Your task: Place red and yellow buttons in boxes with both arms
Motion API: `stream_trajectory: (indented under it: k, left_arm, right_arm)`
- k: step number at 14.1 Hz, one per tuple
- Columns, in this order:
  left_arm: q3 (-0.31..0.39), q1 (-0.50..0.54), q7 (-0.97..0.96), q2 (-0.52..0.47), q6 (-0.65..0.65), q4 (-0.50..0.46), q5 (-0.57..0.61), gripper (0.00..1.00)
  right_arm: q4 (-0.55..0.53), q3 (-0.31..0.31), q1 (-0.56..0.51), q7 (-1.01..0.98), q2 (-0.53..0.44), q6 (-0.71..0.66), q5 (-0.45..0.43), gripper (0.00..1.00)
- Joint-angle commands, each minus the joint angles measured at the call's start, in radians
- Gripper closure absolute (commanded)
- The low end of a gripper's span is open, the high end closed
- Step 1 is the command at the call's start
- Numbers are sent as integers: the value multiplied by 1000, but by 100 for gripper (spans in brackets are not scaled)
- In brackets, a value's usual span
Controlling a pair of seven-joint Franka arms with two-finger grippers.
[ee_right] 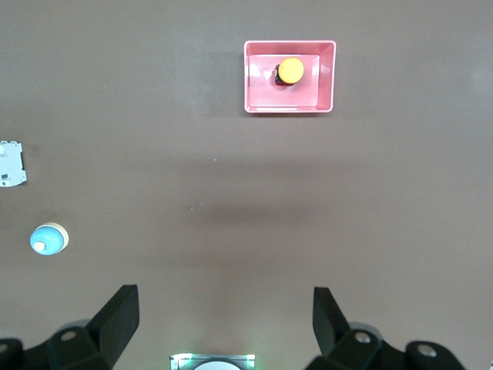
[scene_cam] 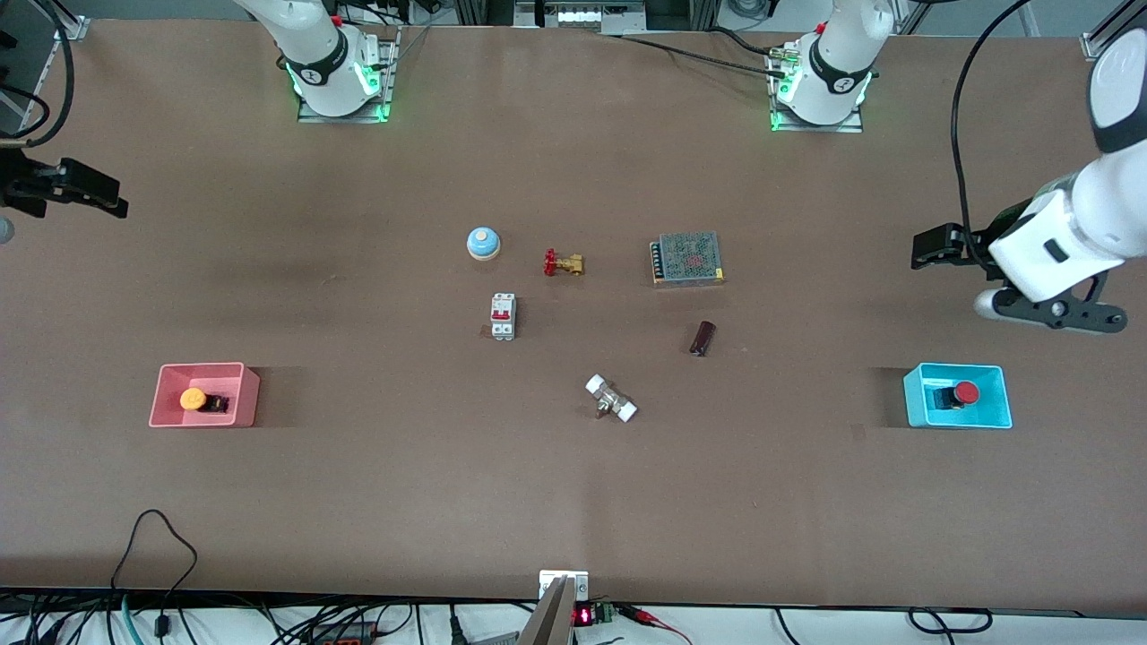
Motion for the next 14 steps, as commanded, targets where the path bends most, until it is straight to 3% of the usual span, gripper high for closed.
stream_trajectory:
  k: [1, 3, 4, 9, 14]
  left_arm:
    - [63, -35, 8, -244, 266, -316, -18, 0]
    - [64, -34, 4, -347, 316, -457, -16, 0]
    - [64, -31, 4, -351, 305, -465, -16, 0]
    - [61, -23, 4, -277, 169, -344, -4, 0]
    - [51, -28, 6, -268, 132, -322, 34, 0]
  right_arm:
    - [-87, 2, 0, 27, -72, 31, -16, 0]
    - [-92, 2, 0, 32, -81, 26, -15, 0]
    - [-92, 2, 0, 32, -82, 26, -10, 0]
    - [-90, 2, -1, 32, -92, 13, -5, 0]
    - [-90, 1, -1, 32, -92, 6, -5, 0]
